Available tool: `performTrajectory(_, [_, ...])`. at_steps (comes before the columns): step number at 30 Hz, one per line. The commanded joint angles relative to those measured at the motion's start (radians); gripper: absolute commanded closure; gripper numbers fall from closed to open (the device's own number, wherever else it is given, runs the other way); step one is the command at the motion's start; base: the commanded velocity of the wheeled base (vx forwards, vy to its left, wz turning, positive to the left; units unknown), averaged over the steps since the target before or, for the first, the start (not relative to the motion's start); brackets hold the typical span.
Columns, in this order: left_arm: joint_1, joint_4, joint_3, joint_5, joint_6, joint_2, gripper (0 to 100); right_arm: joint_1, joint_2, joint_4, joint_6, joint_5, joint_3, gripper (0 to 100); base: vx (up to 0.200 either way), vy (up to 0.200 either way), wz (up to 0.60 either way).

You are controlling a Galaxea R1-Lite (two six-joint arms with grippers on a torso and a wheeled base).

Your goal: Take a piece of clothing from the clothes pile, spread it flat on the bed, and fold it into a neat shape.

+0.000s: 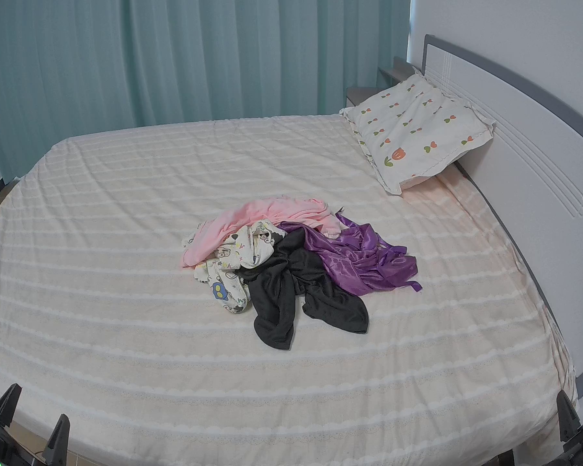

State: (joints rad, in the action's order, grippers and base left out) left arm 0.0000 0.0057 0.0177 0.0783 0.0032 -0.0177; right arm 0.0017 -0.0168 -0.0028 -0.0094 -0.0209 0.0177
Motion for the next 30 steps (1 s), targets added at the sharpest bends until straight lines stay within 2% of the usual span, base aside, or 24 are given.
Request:
performTrajectory(1, [0.000,0.000,-0.016,0.000,0.000,0.010,0,0.001,0.017,0.000,-0.001,-0.001,-0.018,0,0.000,0.000,0.00])
performTrajectory(20, [0.000,0.000,-0.016,0.000,0.000,0.012,0,0.006,-0.029,-0.006,-0.011,-0.008,-0.016,0,0.000,0.000,0.00])
performTrajectory(21, [0.000,0.000,-0.016,0.000,0.000,0.012,0,0.009,-0.035,-0.017,-0.003,-0.017,0.025,0,0.000,0.000,0.00])
performTrajectory(22, [0.000,0.000,-0.016,0.000,0.000,0.012,0,0.006,-0.130,-0.016,0.043,-0.034,0.232,0,0.000,0.000,0.00])
performTrajectory(24, [0.000,0.000,-0.016,0.000,0.000,0.010,0,0.008,-0.256,0.024,0.085,-0.050,0.334,0,0.000,0.000,0.00])
performTrajectory(26, [0.000,0.000,-0.016,0.000,0.000,0.012,0,0.012,-0.353,0.027,0.063,-0.080,0.367,0,0.000,0.000,0.00])
performTrajectory(30, [0.000,0.000,-0.016,0.000,0.000,0.010,0,0.027,-0.551,0.020,0.075,-0.203,0.315,0,0.000,0.000,0.00])
